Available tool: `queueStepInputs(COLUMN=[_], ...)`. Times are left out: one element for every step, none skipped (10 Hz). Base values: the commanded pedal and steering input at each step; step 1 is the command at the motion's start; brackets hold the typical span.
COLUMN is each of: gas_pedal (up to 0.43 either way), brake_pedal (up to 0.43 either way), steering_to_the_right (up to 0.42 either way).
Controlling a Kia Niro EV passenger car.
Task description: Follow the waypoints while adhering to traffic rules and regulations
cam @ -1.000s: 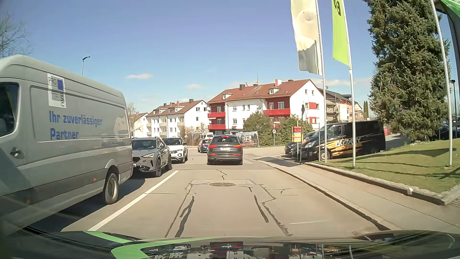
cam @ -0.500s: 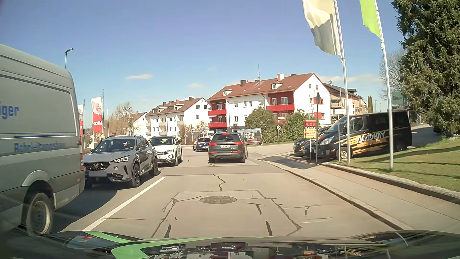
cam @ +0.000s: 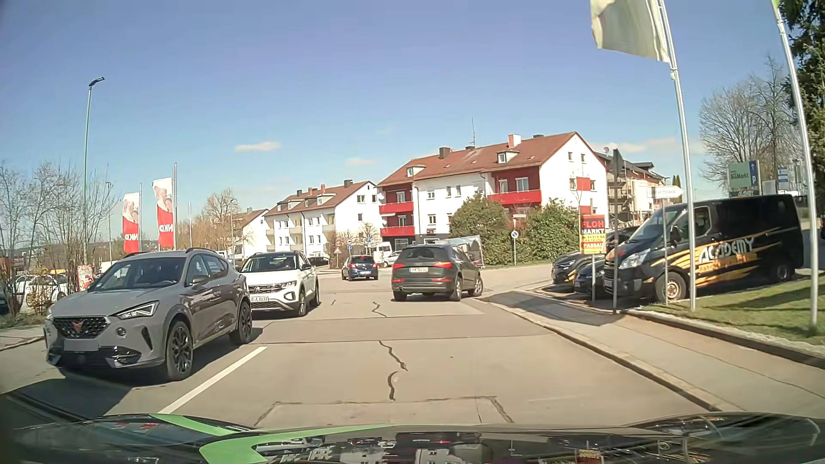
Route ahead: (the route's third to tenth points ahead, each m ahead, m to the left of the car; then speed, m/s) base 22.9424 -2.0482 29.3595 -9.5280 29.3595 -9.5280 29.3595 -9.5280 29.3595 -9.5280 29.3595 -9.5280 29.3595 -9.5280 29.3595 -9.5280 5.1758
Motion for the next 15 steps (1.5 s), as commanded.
queueStepInputs(gas_pedal=[0.000, 0.000, 0.000, 0.000, 0.000, 0.000, 0.000, 0.000, 0.000, 0.000, 0.000, 0.000, 0.000, 0.000, 0.000], brake_pedal=[0.213, 0.207, 0.207, 0.201, 0.177, 0.159, 0.134, 0.116, 0.122, 0.128, 0.146, 0.152, 0.165, 0.171, 0.177], steering_to_the_right=[-0.030, -0.030, -0.030, -0.032, -0.034, -0.036, -0.042, -0.043, -0.044, -0.044, -0.043, -0.040, -0.036, -0.031, -0.026])
